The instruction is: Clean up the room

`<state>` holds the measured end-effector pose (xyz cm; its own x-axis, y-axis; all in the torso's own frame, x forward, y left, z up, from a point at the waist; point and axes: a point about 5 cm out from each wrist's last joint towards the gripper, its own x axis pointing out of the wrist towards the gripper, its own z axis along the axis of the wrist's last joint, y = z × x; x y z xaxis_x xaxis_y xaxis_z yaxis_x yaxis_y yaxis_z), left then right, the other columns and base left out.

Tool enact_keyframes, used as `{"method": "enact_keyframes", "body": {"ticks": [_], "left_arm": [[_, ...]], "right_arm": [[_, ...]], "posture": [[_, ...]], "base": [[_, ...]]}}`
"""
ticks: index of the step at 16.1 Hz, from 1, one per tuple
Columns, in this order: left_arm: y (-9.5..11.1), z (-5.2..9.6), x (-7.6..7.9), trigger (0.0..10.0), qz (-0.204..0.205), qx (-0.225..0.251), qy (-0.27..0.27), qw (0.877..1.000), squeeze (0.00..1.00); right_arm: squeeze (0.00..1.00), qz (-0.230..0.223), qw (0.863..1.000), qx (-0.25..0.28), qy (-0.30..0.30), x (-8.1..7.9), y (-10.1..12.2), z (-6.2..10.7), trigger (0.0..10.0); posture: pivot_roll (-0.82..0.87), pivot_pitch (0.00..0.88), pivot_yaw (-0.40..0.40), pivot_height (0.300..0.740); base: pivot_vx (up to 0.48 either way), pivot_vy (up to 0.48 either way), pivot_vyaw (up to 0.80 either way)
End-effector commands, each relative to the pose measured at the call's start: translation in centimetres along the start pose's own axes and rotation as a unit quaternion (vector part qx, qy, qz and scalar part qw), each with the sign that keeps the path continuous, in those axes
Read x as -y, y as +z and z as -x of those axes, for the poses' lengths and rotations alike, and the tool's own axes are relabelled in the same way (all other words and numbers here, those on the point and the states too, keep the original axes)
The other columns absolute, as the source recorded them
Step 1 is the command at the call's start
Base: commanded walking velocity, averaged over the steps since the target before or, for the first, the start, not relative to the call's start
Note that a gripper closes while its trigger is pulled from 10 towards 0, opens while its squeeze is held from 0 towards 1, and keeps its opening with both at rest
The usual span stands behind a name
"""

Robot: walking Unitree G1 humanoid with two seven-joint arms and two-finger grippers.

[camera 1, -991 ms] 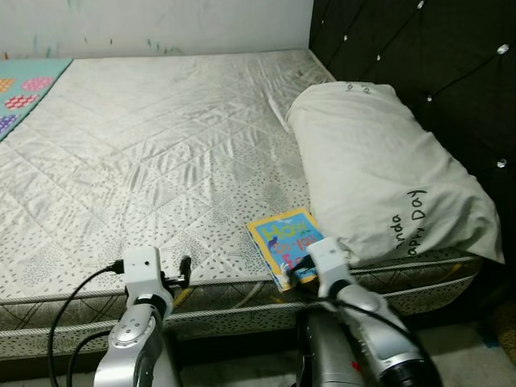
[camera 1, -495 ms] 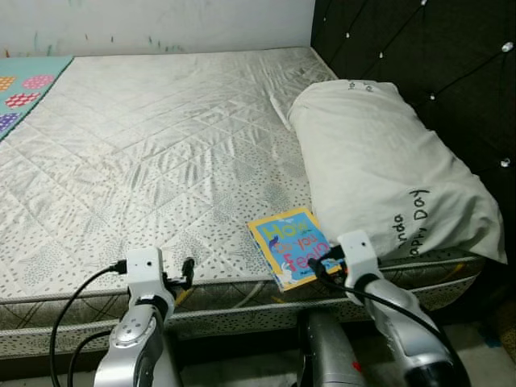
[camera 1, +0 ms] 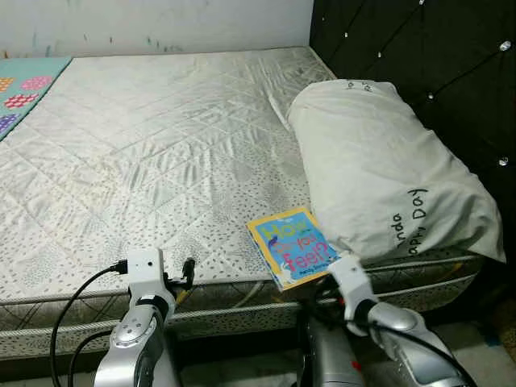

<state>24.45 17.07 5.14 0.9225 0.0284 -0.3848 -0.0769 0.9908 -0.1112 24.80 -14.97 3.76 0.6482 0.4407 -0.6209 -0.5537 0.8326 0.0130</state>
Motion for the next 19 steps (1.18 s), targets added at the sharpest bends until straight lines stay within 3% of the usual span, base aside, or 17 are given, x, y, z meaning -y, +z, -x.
{"method": "enact_keyframes", "body": {"ticks": [1,11,19], "left_arm": [[-0.1,0.0,0.0,10.0,-0.004,-0.008,-0.003,1.000,0.00],[-0.2,0.0,0.2,10.0,-0.001,-0.009,-0.006,1.000,0.00],[-0.2,-0.1,0.4,10.0,0.001,-0.009,-0.010,1.000,0.00]], "right_arm": [[0.00,0.012,1.000,0.001,0.016,-0.5,0.5,0.2,10.0],[0.00,0.001,0.991,-0.033,0.133,-3.1,0.0,1.2,10.0],[0.00,-0.027,0.989,-0.028,0.143,-4.9,0.7,-0.4,10.0]], "posture": [[-0.09,0.000,-0.009,0.526],[-0.10,0.000,-0.010,0.526],[-0.10,0.000,-0.010,0.526]], "base": [[0.000,0.000,0.00],[0.000,0.000,0.00],[0.000,0.000,0.00]]}}
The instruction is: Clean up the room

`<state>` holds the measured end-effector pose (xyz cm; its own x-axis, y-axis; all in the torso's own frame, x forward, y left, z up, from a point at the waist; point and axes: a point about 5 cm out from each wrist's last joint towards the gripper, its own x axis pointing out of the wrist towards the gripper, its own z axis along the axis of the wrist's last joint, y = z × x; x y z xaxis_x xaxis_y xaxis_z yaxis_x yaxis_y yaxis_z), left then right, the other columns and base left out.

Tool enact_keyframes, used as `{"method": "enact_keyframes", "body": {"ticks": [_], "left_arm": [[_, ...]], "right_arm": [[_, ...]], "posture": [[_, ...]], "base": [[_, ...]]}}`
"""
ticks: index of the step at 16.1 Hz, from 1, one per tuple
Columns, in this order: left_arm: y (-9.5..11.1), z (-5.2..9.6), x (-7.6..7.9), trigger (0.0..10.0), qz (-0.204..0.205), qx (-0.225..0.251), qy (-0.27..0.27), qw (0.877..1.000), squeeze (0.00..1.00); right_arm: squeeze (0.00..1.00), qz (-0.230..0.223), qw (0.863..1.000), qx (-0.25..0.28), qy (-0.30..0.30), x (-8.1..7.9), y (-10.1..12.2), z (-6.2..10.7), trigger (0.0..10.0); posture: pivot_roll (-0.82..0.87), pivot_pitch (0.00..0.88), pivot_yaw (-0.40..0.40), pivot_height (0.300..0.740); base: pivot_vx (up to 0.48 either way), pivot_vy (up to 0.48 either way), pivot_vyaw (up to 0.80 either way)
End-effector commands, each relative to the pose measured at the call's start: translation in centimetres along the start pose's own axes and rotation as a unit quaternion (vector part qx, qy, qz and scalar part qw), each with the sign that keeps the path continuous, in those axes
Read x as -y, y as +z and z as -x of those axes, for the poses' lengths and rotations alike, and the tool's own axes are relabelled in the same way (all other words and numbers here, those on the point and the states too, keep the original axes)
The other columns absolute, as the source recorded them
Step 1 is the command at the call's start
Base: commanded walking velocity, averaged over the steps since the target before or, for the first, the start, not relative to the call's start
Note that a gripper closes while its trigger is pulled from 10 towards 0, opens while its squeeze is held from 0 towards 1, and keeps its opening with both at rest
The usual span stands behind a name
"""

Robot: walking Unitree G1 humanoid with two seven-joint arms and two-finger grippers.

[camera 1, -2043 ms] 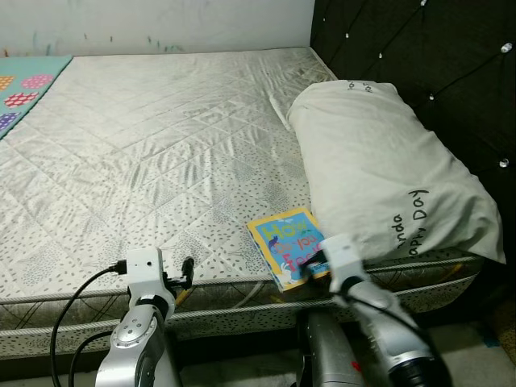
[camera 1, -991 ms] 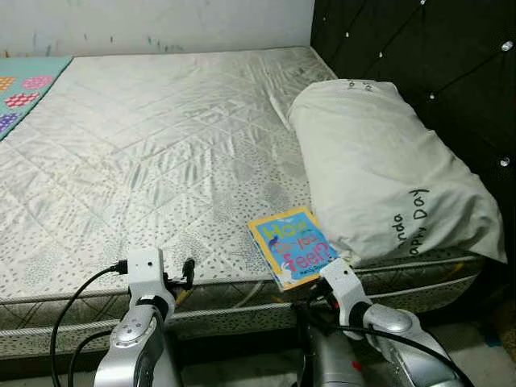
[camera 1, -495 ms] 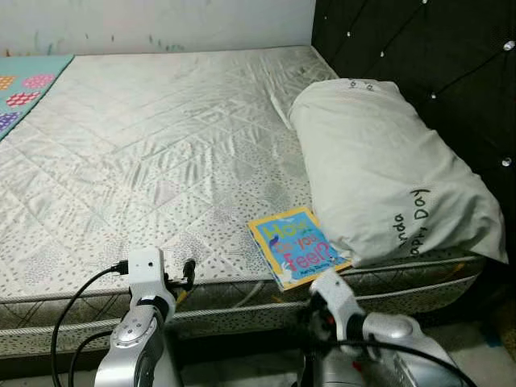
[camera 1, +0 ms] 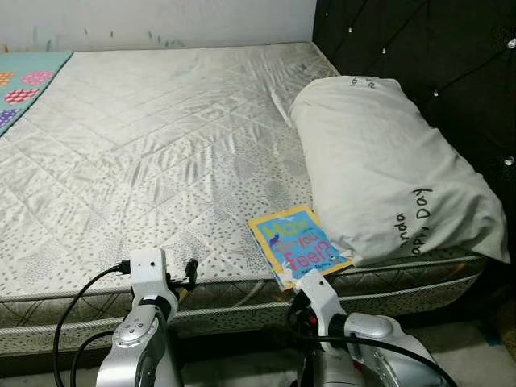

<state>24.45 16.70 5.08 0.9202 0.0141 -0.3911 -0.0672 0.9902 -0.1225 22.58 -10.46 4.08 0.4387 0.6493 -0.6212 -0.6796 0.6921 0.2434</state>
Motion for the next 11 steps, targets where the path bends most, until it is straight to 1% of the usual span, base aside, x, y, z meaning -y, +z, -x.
{"method": "enact_keyframes", "body": {"ticks": [1,4,8,11], "left_arm": [[0.0,0.0,0.0,10.0,-0.002,-0.005,-0.003,1.000,0.00],[-0.1,0.0,0.1,10.0,-0.001,-0.005,-0.004,1.000,0.00],[-0.2,0.0,0.0,10.0,0.000,-0.006,-0.002,1.000,0.00],[-0.1,0.1,0.0,10.0,0.001,-0.004,-0.002,1.000,0.00]], "right_arm": [[0.00,0.004,1.000,-0.001,-0.002,-0.1,0.2,-0.3,10.0],[0.00,0.006,1.000,0.004,-0.007,-0.1,0.5,-0.8,10.0],[0.00,0.006,1.000,0.001,-0.025,0.2,0.7,-1.4,10.0],[0.00,0.007,1.000,0.002,-0.029,0.3,0.8,-1.6,10.0]], "posture": [[-0.10,0.000,-0.009,0.526],[-0.09,0.000,-0.014,0.526],[-0.09,0.000,-0.014,0.526],[-0.09,0.000,-0.018,0.526]], "base": [[0.000,0.000,0.00],[0.000,0.000,0.00],[0.000,0.000,0.00],[0.000,0.000,0.00]]}}
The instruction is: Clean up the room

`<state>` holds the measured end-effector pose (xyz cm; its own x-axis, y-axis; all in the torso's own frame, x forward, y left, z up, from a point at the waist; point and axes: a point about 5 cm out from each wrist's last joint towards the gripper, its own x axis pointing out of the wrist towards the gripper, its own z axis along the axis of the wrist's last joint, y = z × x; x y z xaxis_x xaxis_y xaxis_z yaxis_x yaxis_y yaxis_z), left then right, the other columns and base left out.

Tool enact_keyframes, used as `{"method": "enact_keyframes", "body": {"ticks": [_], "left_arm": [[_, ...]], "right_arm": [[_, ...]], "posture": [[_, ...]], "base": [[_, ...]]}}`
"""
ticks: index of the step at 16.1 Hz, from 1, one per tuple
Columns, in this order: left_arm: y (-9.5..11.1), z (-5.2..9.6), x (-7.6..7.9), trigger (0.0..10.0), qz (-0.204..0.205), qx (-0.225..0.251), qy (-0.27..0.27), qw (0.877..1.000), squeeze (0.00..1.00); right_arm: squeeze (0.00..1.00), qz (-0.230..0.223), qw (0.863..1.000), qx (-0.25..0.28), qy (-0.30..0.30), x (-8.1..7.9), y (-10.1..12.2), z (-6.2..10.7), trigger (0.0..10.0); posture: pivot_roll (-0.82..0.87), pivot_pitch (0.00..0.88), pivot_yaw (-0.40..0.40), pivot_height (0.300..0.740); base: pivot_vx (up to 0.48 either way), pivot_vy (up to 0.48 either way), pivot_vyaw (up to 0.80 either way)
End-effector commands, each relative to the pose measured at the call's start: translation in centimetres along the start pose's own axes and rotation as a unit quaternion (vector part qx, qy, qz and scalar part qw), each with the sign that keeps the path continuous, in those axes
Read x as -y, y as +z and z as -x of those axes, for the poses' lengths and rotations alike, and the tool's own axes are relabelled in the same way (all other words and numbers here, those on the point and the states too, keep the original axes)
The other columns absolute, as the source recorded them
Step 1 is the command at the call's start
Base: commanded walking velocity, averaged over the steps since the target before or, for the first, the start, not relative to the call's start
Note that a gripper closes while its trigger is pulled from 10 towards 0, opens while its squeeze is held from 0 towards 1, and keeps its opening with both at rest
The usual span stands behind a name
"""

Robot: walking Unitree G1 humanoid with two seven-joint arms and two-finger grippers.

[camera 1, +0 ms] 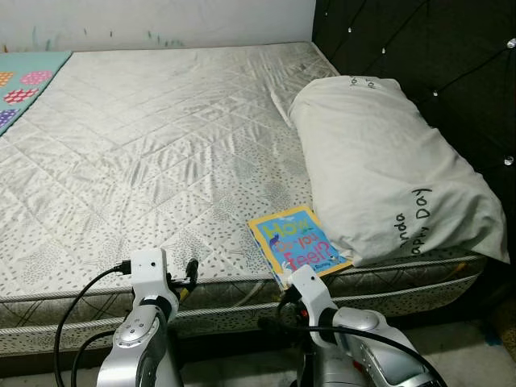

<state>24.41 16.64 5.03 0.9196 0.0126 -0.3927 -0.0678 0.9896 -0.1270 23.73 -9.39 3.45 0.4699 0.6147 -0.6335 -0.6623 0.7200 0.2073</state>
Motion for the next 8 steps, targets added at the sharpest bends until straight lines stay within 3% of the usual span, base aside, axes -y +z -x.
{"method": "enact_keyframes", "body": {"ticks": [1,8], "left_arm": [[-0.05,0.09,-0.03,10.0,-0.001,-0.003,-0.001,1.000,0.00],[0.00,-0.05,-0.03,10.0,-0.002,-0.003,-0.003,1.000,0.00]], "right_arm": [[0.00,0.002,1.000,0.004,-0.006,0.13,0.22,-0.07,10.0],[0.00,0.010,1.000,0.010,-0.014,0.19,0.54,-0.52,10.0]], "posture": [[-0.09,0.000,-0.018,0.526],[-0.09,0.000,-0.014,0.526]], "base": [[0.000,0.000,0.00],[0.000,0.000,0.00]]}}
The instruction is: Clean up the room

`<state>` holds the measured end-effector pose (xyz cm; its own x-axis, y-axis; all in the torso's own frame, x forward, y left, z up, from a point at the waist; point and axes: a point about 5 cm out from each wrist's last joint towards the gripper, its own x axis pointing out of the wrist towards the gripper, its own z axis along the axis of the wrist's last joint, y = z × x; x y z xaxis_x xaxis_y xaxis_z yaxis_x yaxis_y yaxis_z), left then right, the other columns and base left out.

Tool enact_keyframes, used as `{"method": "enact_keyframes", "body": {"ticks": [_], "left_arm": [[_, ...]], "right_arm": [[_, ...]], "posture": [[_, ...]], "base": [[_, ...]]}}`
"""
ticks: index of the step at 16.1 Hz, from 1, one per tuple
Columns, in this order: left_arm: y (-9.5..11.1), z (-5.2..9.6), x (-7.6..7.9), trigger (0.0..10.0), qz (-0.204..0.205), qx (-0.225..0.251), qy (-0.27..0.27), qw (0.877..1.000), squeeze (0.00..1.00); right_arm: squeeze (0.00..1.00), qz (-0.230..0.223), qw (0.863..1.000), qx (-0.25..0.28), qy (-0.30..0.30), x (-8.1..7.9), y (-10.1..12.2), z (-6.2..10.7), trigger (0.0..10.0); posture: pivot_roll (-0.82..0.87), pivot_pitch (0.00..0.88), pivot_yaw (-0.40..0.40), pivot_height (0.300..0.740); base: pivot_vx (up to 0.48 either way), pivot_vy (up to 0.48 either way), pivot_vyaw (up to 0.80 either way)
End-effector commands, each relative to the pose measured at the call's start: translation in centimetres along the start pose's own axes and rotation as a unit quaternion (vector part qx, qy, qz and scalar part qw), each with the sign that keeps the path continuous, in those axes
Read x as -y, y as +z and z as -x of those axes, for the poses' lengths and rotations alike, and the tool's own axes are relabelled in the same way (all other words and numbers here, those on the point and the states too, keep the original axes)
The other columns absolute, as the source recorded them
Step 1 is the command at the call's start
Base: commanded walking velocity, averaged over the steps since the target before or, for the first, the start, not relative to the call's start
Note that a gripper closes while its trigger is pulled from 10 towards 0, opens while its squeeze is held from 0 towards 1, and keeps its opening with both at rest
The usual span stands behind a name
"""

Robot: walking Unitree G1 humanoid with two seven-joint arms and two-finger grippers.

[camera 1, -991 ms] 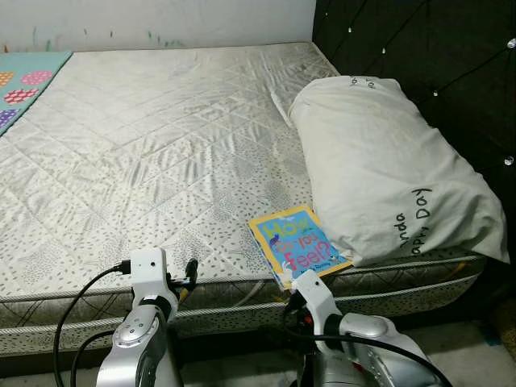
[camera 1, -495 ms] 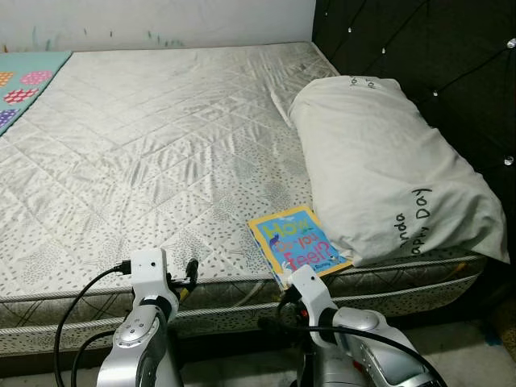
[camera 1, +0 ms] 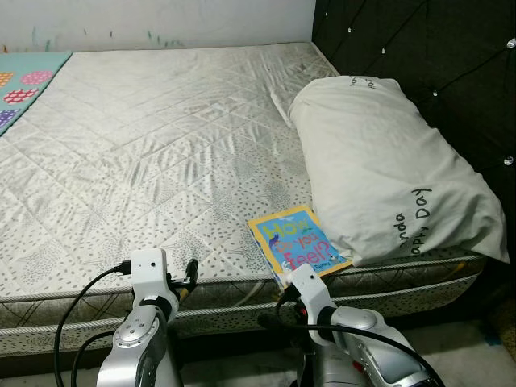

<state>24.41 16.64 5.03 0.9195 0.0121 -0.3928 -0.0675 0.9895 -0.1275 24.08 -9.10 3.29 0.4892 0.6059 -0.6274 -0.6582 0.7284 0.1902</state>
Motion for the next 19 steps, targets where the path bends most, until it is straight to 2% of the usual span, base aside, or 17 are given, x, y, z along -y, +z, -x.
{"method": "enact_keyframes", "body": {"ticks": [1,12,19], "left_arm": [[0.0,-0.1,0.0,10.0,-0.002,-0.002,-0.003,1.000,0.00],[0.1,-0.1,0.0,10.0,-0.002,0.001,-0.001,1.000,0.00],[0.3,-0.3,0.1,10.0,-0.003,0.002,-0.002,1.000,0.00]], "right_arm": [[0.00,0.007,1.000,0.005,-0.006,0.1,0.4,-0.2,10.0],[0.00,0.014,1.000,0.023,-0.010,-0.2,1.1,-1.0,10.0],[0.00,0.015,0.999,0.050,0.008,-1.5,2.6,-2.0,10.0]], "posture": [[-0.09,0.000,-0.014,0.526],[-0.09,0.000,-0.016,0.526],[-0.09,0.000,-0.014,0.526]], "base": [[0.000,0.000,0.00],[0.000,0.000,0.00],[0.000,0.000,0.00]]}}
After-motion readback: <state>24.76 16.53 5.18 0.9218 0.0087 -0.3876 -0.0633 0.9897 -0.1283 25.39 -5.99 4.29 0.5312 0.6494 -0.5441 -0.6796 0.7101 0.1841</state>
